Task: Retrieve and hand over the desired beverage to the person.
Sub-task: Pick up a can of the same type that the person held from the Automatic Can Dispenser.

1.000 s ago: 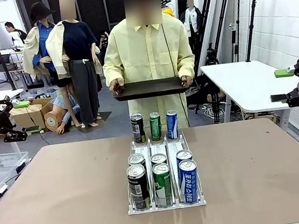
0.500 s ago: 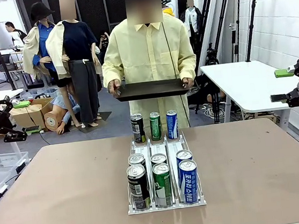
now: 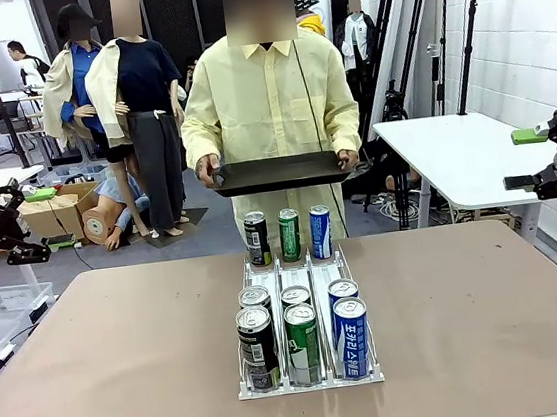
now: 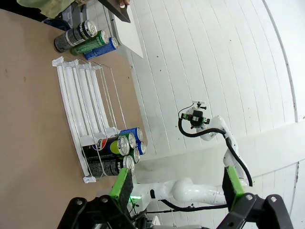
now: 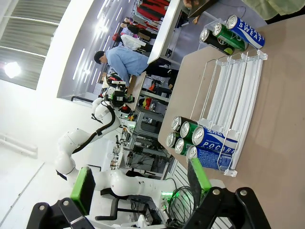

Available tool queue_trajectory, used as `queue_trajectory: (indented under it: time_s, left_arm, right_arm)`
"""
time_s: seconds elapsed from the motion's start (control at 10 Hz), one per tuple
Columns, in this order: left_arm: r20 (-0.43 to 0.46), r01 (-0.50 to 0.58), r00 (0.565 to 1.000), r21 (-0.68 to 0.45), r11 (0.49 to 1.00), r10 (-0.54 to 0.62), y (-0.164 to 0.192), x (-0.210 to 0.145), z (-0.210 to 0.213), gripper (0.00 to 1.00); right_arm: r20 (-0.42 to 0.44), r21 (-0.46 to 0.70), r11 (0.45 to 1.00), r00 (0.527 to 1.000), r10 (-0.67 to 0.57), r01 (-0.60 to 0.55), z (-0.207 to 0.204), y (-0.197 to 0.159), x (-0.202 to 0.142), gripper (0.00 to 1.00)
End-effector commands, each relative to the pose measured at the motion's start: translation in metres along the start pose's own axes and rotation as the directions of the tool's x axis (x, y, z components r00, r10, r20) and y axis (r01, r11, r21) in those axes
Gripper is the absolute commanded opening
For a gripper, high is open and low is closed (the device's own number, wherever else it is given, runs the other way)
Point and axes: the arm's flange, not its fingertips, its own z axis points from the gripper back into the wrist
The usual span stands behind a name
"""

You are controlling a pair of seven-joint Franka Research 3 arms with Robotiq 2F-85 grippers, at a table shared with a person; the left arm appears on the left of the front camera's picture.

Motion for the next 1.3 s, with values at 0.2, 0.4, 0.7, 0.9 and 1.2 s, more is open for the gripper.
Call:
queue_trajectory:
  time_s: [0.2,0.4,0.7,0.9,1.2]
  left_arm:
    - [0.003,-0.007,1.0,-0.002,1.0,0.007,-0.0015,0.0,0.0011,1.0]
    - [0.003,-0.007,1.0,-0.002,1.0,0.007,-0.0015,0.0,0.0011,1.0]
    - [0.003,-0.007,1.0,-0.002,1.0,0.007,-0.0015,0.0,0.0011,1.0]
    - [0.003,-0.007,1.0,-0.002,1.0,0.007,-0.0015,0.0,0.0011,1.0]
    - [0.003,-0.007,1.0,-0.002,1.0,0.007,-0.0015,0.0,0.0011,1.0]
  right_arm:
    - [-0.004,0.008,1.0,1.0,-0.01,0.01,0.0002,0.0004,-0.0002,1.0]
    - [-0.004,0.008,1.0,1.0,-0.01,0.01,0.0002,0.0004,-0.0002,1.0]
    - [-0.004,0.008,1.0,1.0,-0.01,0.01,0.0002,0.0004,-0.0002,1.0]
    - [-0.004,0.008,1.0,1.0,-0.01,0.01,0.0002,0.0004,-0.0002,1.0]
    - [-0.004,0.008,1.0,1.0,-0.01,0.01,0.0002,0.0004,-0.0002,1.0]
